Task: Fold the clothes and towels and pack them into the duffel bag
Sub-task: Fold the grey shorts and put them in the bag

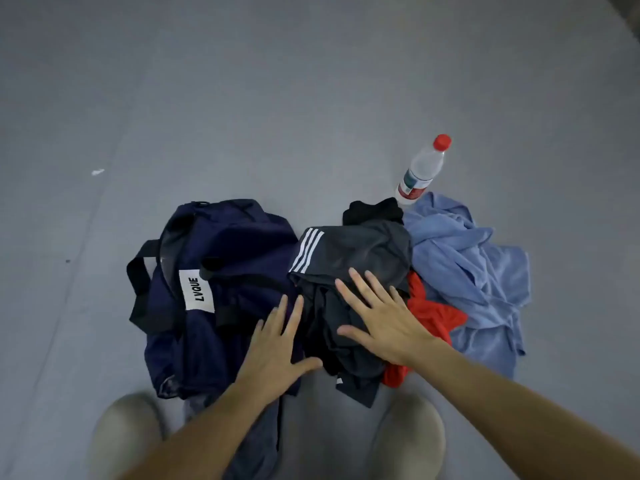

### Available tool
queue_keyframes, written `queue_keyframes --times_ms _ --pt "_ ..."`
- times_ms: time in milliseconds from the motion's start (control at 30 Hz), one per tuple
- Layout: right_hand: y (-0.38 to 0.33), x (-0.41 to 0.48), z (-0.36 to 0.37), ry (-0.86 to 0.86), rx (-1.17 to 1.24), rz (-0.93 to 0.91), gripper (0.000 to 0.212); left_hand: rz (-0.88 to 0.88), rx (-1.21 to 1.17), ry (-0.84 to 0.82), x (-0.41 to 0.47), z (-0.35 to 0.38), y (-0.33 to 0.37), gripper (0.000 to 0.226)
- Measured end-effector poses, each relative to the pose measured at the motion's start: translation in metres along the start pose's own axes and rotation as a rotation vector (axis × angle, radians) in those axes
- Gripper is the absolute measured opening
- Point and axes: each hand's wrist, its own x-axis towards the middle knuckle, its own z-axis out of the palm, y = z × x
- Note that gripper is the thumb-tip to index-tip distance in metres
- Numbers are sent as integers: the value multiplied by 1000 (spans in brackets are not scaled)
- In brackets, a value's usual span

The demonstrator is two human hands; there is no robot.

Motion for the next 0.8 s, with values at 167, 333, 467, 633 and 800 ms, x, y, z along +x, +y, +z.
queue_keyframes --times_ms 167,333,467,633,800 --pt "13 34 35 -69 -54 20 89 -93 137 -121 21 41 -36 126" --pt "24 62 53 -59 -119 67 90 -48 226 -136 36 53 -68 126" --pt "36 71 61 -60 -185 113 88 -4 279 -80 48 51 -94 129" --pt "57 67 66 -66 -241 201 83 -64 324 -62 63 25 -140 125" --pt "76 64 67 -66 -254 291 93 -144 314 -48 65 -2 -187 124"
